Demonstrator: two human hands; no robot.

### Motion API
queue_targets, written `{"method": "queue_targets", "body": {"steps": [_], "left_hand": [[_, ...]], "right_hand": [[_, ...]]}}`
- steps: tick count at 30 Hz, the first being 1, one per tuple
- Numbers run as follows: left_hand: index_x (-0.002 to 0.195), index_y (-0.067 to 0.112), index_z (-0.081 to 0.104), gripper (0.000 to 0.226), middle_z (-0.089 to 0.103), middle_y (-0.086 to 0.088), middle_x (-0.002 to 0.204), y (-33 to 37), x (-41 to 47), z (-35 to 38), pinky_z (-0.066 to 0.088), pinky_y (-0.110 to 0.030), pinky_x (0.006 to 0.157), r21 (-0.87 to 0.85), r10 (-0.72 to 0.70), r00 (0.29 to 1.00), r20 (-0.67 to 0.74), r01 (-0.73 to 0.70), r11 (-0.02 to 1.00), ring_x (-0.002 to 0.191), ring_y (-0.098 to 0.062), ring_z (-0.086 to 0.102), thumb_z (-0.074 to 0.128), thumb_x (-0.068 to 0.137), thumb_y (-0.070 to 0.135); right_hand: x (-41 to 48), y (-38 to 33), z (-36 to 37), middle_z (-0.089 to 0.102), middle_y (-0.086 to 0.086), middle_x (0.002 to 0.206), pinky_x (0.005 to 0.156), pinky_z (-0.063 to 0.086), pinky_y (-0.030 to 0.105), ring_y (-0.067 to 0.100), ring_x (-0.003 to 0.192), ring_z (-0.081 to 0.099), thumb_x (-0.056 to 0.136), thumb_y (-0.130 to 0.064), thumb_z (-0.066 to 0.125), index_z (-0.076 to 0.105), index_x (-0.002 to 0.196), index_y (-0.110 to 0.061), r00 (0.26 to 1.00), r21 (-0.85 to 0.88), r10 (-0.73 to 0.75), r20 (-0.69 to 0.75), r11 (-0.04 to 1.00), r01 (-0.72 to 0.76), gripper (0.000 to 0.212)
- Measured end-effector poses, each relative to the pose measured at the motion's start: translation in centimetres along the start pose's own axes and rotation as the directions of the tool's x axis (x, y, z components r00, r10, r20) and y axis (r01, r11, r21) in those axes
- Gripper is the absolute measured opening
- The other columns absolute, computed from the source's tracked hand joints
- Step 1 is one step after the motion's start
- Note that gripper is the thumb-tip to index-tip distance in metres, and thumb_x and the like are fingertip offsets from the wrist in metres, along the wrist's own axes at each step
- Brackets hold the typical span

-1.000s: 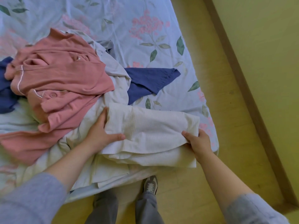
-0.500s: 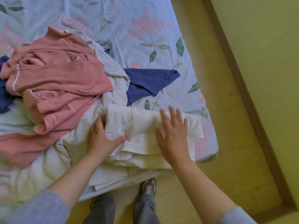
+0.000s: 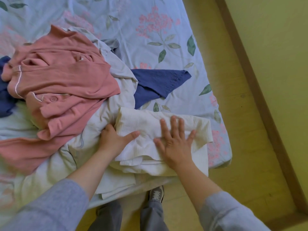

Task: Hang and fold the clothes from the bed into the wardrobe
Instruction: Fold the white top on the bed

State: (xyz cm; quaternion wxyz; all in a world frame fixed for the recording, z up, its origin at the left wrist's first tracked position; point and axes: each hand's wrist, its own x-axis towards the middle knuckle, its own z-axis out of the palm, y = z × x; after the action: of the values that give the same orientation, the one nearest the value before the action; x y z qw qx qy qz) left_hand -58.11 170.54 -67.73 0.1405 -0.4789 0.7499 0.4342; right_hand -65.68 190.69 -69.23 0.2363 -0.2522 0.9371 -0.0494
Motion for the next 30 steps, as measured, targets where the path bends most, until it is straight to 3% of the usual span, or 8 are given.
{"method": "queue_targets", "body": {"steps": [6, 10, 15, 20, 22, 25, 28, 30], "left_hand": [[0.141, -0.002, 0.035, 0.115, 0.048, -0.015, 0.142, 0.1, 0.9, -0.3, 0.043, -0.04, 0.102, 0.021, 0.007, 0.999, 0.034, -0.008, 1.0, 0.129, -0.032, 0.048, 0.078, 0.058, 0.067], [0.141, -0.001, 0.036, 0.114, 0.048, -0.014, 0.143, 0.1, 1.2, -0.4, 0.042, -0.037, 0.098, -0.004, 0.005, 0.999, 0.032, -0.005, 1.0, 0.128, -0.032, 0.049, 0.08, 0.059, 0.064], [0.135, 0.008, 0.048, 0.112, 0.058, -0.003, 0.131, 0.2, 0.2, -1.3, 0.044, -0.029, 0.088, -0.116, -0.014, 0.997, 0.079, 0.023, 0.993, 0.118, -0.023, 0.057, 0.085, 0.045, 0.062], [0.093, 0.027, 0.056, 0.061, 0.061, 0.017, 0.089, 0.8, -3.7, -2.6, 0.039, -0.017, 0.058, -0.106, 0.125, 0.991, 0.041, -0.12, 0.987, 0.079, -0.001, 0.057, 0.091, 0.048, 0.049], [0.083, 0.032, 0.053, 0.052, 0.063, 0.011, 0.085, 1.5, -5.5, -3.2, 0.039, -0.019, 0.058, -0.093, 0.26, 0.966, -0.005, -0.259, 0.961, 0.077, -0.004, 0.059, 0.092, 0.051, 0.044], [0.079, 0.039, 0.047, 0.053, 0.06, 0.012, 0.078, 2.8, -7.8, -4.7, 0.036, -0.012, 0.056, -0.073, 0.441, 0.898, -0.012, -0.44, 0.895, 0.068, 0.001, 0.055, 0.092, 0.051, 0.039], [0.082, 0.033, 0.052, 0.056, 0.063, 0.019, 0.076, 4.9, -10.0, -6.9, 0.039, -0.009, 0.056, -0.092, 0.484, 0.874, -0.025, -0.485, 0.87, 0.066, 0.004, 0.056, 0.09, 0.044, 0.049], [0.087, 0.028, 0.056, 0.063, 0.065, 0.013, 0.078, 6.9, -11.6, -8.6, 0.046, -0.018, 0.064, -0.11, 0.479, 0.877, -0.025, -0.479, 0.871, 0.07, 0.002, 0.058, 0.082, 0.04, 0.061]], "right_hand": [[-0.2, 5.8, -1.6, -0.028, -0.006, 0.16, 0.113, -0.011, 0.067, 0.02, 0.147, -0.026, 0.085, -0.079, 0.008, -0.022, 0.15, -0.037, 0.981, -0.034, 0.179, 0.08, 0.984, -0.177, 0.083], [1.3, 5.7, -3.4, -0.02, 0.001, 0.163, 0.113, -0.011, 0.067, 0.021, 0.149, -0.019, 0.086, -0.079, 0.024, -0.015, 0.154, -0.027, 0.965, -0.069, 0.194, 0.177, 0.98, -0.185, 0.094], [4.4, 4.8, -8.1, 0.018, -0.001, 0.162, 0.117, -0.005, 0.063, 0.017, 0.15, 0.014, 0.072, -0.079, 0.053, 0.007, 0.156, -0.026, 0.965, -0.026, -0.071, 0.251, 0.996, 0.08, 0.109], [4.2, 2.4, -10.1, 0.034, -0.002, 0.156, 0.119, 0.015, 0.055, 0.021, 0.142, 0.032, 0.062, -0.076, 0.069, 0.017, 0.155, -0.027, 0.943, 0.143, -0.162, 0.29, 0.982, 0.124, 0.117], [3.5, 1.9, -10.8, 0.046, -0.003, 0.147, 0.114, 0.029, 0.048, 0.022, 0.134, 0.043, 0.058, -0.069, 0.078, 0.03, 0.15, -0.029, 0.947, 0.211, -0.167, 0.273, 0.971, 0.111, 0.111], [1.6, 1.7, -12.2, 0.067, -0.011, 0.111, 0.091, 0.05, 0.038, 0.016, 0.104, 0.061, 0.057, -0.062, 0.083, 0.058, 0.119, -0.036, 0.948, 0.255, -0.183, 0.261, 0.96, 0.115, 0.071], [-1.2, 2.0, -14.4, 0.07, -0.012, 0.077, 0.066, 0.054, 0.028, 0.012, 0.077, 0.066, 0.056, -0.056, 0.083, 0.067, 0.077, -0.036, 0.964, 0.412, -0.151, 0.218, 0.91, 0.05, 0.034], [-3.2, 2.1, -16.5, 0.071, -0.006, 0.073, 0.058, 0.052, 0.025, 0.011, 0.07, 0.067, 0.052, -0.057, 0.083, 0.07, 0.075, -0.028, 0.971, 0.496, -0.115, 0.211, 0.868, -0.005, 0.039]]}}
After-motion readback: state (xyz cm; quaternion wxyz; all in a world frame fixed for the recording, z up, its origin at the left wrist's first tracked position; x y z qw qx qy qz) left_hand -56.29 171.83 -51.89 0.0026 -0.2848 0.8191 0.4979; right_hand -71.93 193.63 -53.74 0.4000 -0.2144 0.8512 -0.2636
